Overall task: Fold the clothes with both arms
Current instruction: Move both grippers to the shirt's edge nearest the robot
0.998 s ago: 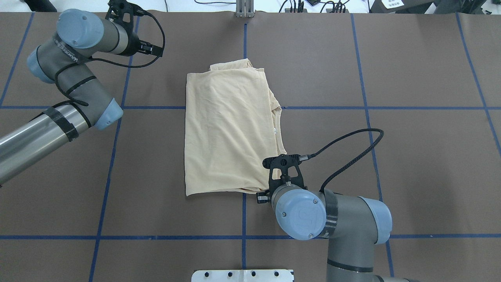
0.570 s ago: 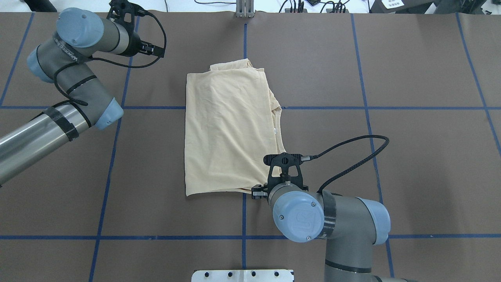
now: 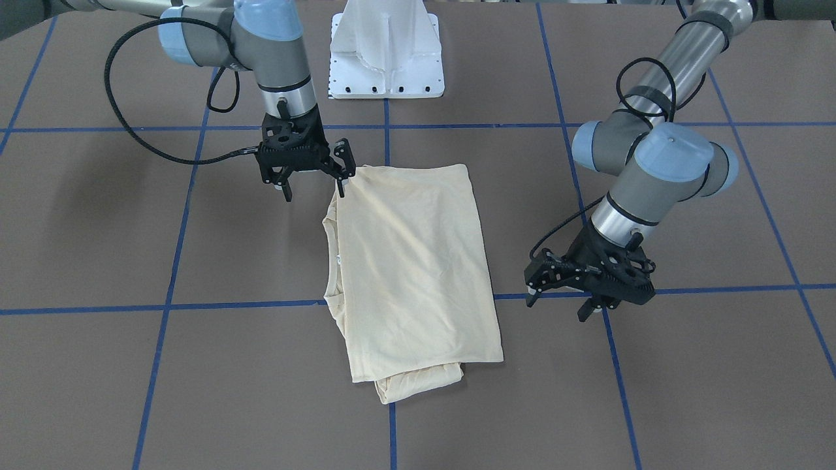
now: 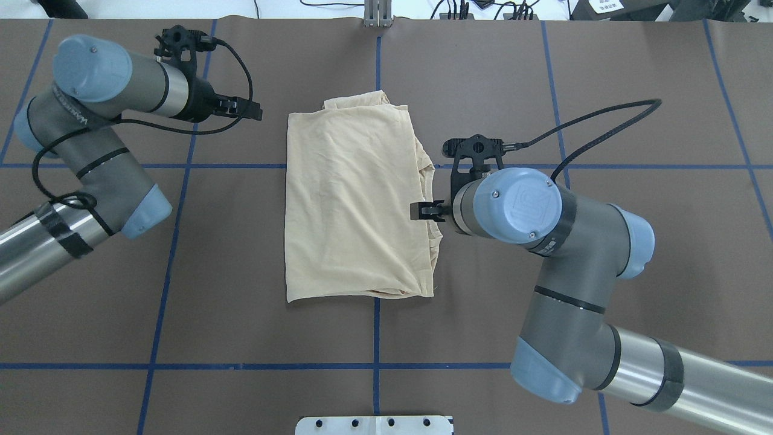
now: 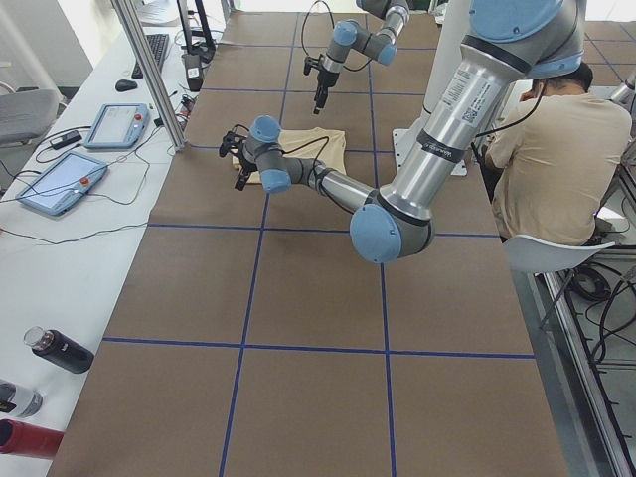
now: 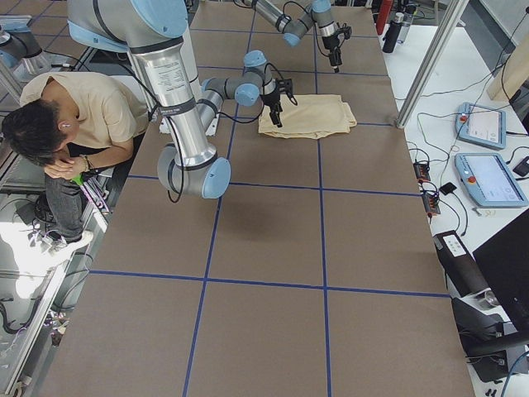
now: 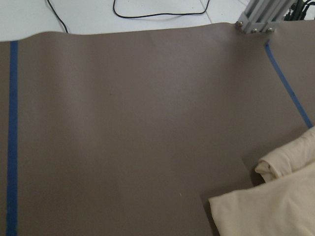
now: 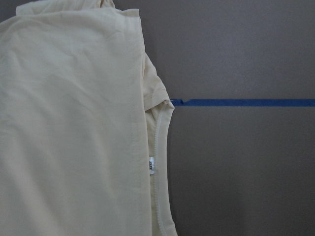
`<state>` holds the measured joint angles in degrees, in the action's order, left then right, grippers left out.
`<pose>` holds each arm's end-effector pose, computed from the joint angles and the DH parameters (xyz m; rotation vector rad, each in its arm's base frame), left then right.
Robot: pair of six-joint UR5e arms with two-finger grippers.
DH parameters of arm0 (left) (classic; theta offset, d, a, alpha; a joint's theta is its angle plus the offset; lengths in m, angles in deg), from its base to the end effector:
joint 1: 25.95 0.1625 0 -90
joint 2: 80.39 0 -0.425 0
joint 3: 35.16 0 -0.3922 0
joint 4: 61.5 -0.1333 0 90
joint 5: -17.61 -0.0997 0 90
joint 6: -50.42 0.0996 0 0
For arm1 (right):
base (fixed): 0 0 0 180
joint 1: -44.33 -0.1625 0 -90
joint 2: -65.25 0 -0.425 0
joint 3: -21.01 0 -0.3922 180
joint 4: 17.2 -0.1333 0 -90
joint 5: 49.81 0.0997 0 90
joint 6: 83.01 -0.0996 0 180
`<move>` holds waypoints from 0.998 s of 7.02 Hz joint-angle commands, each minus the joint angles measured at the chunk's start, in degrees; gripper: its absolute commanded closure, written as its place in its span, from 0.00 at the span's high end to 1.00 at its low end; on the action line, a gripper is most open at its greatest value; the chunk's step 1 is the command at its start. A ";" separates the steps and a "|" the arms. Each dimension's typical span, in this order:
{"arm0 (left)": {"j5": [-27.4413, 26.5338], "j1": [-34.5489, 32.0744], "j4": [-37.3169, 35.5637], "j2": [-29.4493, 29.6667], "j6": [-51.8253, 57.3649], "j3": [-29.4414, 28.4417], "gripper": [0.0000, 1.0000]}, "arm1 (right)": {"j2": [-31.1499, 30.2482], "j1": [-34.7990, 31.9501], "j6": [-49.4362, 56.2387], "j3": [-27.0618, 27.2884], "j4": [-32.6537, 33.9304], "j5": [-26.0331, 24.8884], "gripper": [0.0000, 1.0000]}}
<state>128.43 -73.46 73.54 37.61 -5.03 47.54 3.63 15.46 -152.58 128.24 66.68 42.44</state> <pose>0.3954 -0.5766 0.3465 0.5002 1.0650 0.0089 -0.4772 -0.4109 0.2395 0.3435 -0.8363 0.1194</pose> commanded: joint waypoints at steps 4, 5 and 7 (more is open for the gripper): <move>-11.13 23.64 -10.93 -11.36 -22.56 22.75 1.00 | -10.98 -6.02 5.15 -0.17 -14.97 7.86 1.00; -14.63 26.73 -10.93 -11.73 -25.47 22.51 0.97 | -10.89 -6.02 5.06 -0.09 -14.97 7.86 1.00; -14.93 27.73 -10.93 -11.30 -26.73 21.46 0.83 | -10.81 -6.02 4.98 -0.09 -14.97 7.77 1.00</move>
<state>114.11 -46.64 62.67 26.26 -30.82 69.31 -7.22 9.46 -147.50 128.14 51.74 50.26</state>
